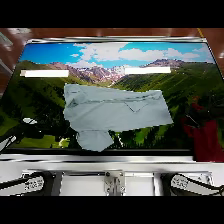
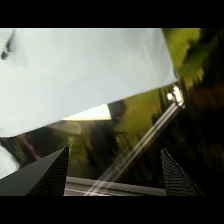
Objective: Fold the shirts.
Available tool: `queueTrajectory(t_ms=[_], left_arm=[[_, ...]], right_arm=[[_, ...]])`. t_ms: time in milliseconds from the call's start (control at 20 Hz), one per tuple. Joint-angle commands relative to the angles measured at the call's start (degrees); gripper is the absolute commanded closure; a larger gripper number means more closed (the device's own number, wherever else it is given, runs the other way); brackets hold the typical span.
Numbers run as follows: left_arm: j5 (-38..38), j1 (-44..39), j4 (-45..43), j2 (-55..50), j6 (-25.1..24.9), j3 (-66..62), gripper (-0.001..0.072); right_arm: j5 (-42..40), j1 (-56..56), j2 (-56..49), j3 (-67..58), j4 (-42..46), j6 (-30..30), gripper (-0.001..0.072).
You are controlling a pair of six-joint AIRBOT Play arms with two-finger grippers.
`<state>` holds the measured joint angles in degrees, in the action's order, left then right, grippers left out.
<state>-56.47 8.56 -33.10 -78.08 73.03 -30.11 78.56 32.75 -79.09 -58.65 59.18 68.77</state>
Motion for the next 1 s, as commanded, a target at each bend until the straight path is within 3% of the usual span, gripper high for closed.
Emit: queueTrajectory(t_ms=[0, 400, 700, 750, 800, 900, 950], left_arm=[[-0.7, -0.5, 1.6, -0.6, -3.7, -0.6, 0.0669], [-5.4, -0.3, 1.6, 1.0, -5.2, -2.8, 0.0669], [-6.1, -0.2, 1.7, 1.1, -5.9, -3.2, 0.0669], [-6.2, -0.2, 1.7, 1.2, -5.9, -3.5, 0.0669], [-6.2, -0.2, 1.7, 1.6, -5.9, -3.9, 0.0669], [-6.1, -0.2, 1.4, 2.6, -6.4, -5.2, 0.0670], [-6.1, -0.2, 0.3, 3.4, -6.5, -6.6, 0.0672]], right_arm=[[-0.7, 0.0, -0.4, 2.3, 3.2, 2.2, 0.0031], [-11.3, -0.5, -7.9, 5.3, -7.2, 3.0, 0.0032], [-17.6, -4.5, -12.4, 5.3, -8.1, 4.1, 0.0033], [-19.5, -5.6, -12.8, 5.3, -8.1, 4.1, 0.0097], [-21.7, -6.8, -12.8, 5.3, -8.1, 4.1, 0.0251], [-23.4, -8.0, -12.7, 4.1, -8.4, 4.3, 0.0664], [-22.5, -8.2, -12.5, 2.7, -8.3, 4.0, 0.0658]])
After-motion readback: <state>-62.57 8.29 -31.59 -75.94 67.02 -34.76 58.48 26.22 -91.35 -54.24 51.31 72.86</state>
